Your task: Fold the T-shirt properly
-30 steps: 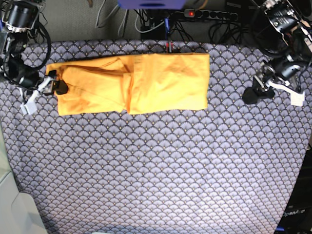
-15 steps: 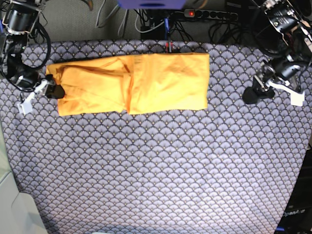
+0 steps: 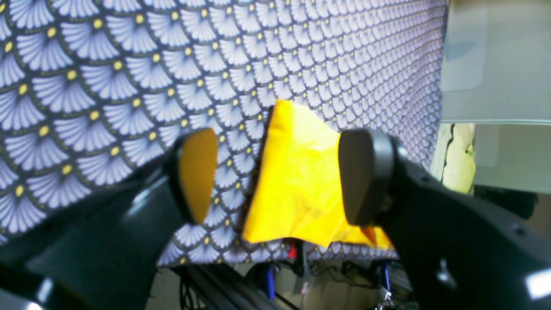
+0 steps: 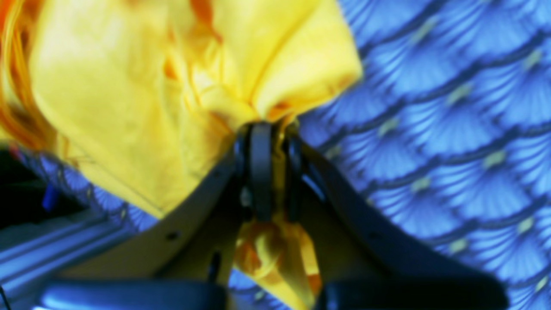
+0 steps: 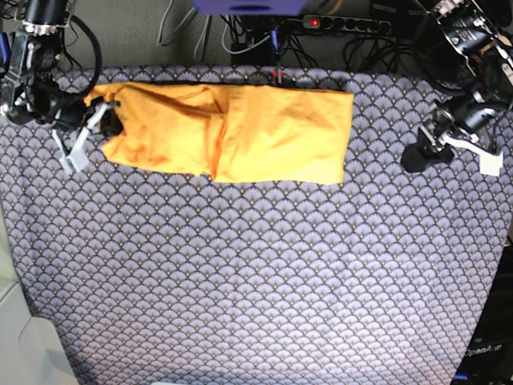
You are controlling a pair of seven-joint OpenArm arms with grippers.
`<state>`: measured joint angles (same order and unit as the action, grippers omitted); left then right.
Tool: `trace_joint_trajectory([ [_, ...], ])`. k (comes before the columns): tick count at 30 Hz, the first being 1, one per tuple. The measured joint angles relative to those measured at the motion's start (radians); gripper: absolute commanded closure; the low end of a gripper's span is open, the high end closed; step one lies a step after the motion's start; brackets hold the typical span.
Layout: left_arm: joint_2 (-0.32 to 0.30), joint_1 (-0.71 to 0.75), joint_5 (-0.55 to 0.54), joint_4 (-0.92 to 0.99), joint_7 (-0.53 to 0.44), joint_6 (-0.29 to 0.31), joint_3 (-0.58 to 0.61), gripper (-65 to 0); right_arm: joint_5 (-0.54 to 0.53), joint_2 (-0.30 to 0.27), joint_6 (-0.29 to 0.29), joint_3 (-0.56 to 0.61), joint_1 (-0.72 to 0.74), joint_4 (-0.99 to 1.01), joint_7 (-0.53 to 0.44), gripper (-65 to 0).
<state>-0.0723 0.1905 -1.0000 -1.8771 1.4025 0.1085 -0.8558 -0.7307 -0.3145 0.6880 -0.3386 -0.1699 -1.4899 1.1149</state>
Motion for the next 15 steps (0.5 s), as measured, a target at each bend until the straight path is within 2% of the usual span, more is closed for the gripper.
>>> trace_joint_trajectory([
  [10, 0.0, 0.005, 0.0, 0.001, 0.0, 0.0, 0.0, -43.4, -0.001, -0.002, 0.001, 0.0, 0.04, -0.024, 0.034, -2.2],
  [15, 0.0, 0.006, 0.001, 0.002, 0.001, 0.0, 0.0, -43.4, -0.021, -0.001, 0.003, 0.0, 0.076, -0.038, 0.106, -2.2],
])
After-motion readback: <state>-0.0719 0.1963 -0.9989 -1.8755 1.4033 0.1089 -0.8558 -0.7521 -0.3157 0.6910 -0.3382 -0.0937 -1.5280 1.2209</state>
